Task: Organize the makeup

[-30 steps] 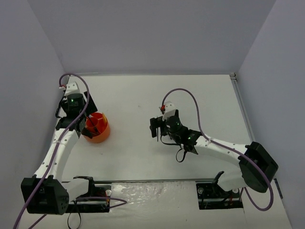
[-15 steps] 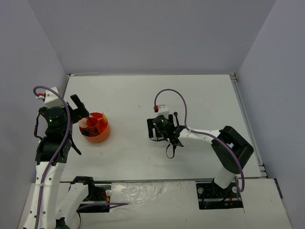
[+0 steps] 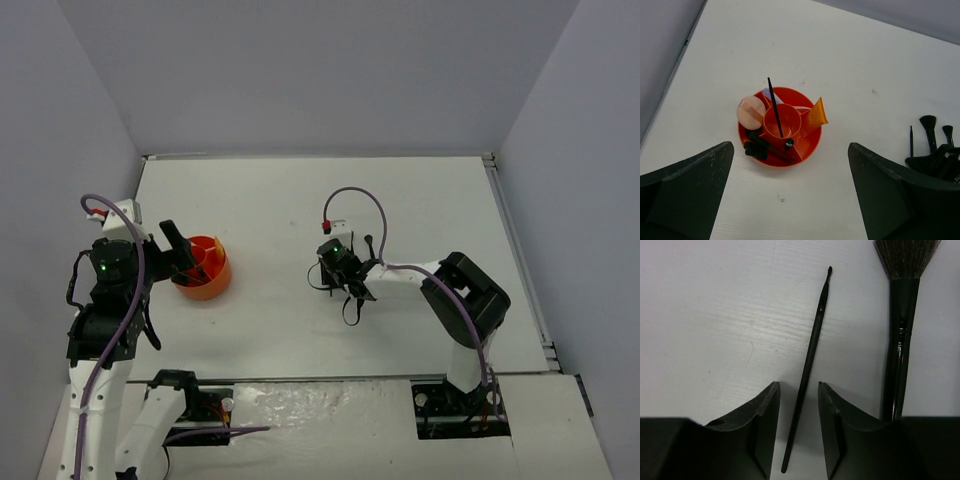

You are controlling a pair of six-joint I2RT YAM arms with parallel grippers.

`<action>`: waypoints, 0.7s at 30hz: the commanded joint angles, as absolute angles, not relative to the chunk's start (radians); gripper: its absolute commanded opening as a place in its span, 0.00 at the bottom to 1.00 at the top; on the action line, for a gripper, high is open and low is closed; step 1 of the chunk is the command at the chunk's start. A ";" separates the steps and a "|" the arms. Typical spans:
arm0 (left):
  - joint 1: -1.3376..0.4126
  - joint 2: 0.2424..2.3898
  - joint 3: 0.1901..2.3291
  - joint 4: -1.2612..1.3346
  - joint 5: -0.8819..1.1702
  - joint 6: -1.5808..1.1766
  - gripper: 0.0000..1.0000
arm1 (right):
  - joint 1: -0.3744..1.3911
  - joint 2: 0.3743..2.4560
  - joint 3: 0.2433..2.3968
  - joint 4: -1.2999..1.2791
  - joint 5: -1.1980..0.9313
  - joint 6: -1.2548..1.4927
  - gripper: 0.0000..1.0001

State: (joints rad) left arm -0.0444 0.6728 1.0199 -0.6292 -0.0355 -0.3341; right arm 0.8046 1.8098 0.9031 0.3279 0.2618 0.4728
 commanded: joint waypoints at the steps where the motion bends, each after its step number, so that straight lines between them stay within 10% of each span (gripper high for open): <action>1: -0.041 0.698 1.073 -0.609 0.059 -0.358 0.97 | 0.799 1.828 0.920 0.326 0.254 0.497 0.15; 5: -0.040 0.706 1.082 -0.604 0.118 -0.386 0.97 | 0.802 1.833 0.922 0.305 0.298 0.475 0.00; 21: -0.078 0.743 1.026 -0.424 0.414 -0.652 0.97 | 0.873 1.522 0.705 0.814 -0.035 0.248 0.00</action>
State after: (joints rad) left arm -0.0512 0.7194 1.0182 -0.5719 0.3104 -0.5357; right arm 0.8323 1.6782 0.7375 0.5324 0.1020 0.3524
